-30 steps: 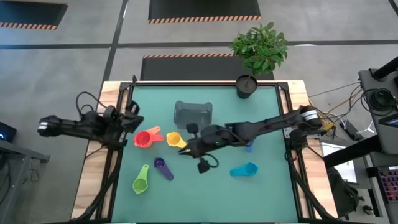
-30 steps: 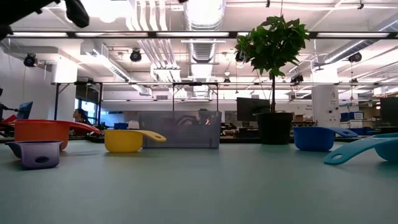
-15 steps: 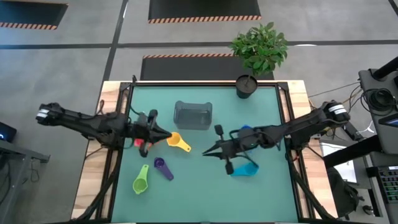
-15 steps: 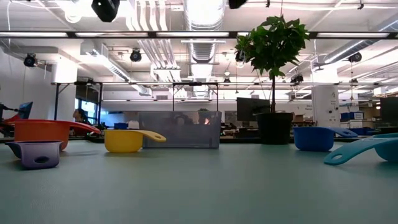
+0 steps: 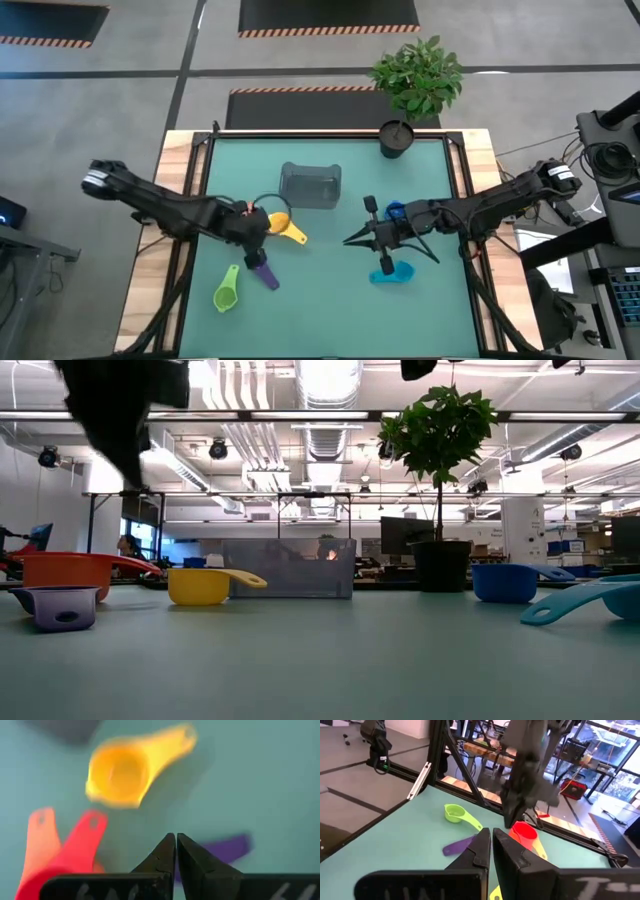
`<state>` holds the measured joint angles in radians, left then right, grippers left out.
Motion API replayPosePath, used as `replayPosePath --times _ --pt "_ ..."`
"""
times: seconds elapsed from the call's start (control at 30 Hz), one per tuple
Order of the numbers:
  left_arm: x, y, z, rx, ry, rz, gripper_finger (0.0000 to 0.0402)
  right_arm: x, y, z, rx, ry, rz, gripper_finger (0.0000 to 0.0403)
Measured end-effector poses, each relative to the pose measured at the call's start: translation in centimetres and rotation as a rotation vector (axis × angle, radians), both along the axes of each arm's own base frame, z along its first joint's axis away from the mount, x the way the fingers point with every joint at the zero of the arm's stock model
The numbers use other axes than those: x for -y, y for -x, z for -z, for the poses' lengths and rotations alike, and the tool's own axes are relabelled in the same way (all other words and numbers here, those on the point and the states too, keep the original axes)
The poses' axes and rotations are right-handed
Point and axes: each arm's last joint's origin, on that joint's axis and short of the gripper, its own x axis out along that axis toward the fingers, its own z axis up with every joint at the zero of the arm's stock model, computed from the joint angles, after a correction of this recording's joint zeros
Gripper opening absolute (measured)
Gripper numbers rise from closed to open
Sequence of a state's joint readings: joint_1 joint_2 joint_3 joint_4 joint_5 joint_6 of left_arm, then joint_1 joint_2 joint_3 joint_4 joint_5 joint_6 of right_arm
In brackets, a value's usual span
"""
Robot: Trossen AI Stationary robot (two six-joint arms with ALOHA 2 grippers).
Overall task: Nest measuring cups in basket
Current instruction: Stack the red measuring cup into the orange measuring cup
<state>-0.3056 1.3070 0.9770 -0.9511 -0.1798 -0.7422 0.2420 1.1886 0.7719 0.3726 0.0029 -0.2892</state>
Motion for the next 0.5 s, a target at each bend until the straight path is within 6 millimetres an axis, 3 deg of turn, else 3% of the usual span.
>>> replayPosePath --times 0.27,0.5 --pt "0.2 -2.6 5.2 -0.282 0.011 0.110 0.0000 0.0 0.0 0.6 -0.047 0.011 0.000 0.0009" --pt "-0.5 -3.4 7.3 -0.369 -0.092 0.151 0.0000 0.0 0.0 0.7 -0.062 0.007 0.000 0.0009"
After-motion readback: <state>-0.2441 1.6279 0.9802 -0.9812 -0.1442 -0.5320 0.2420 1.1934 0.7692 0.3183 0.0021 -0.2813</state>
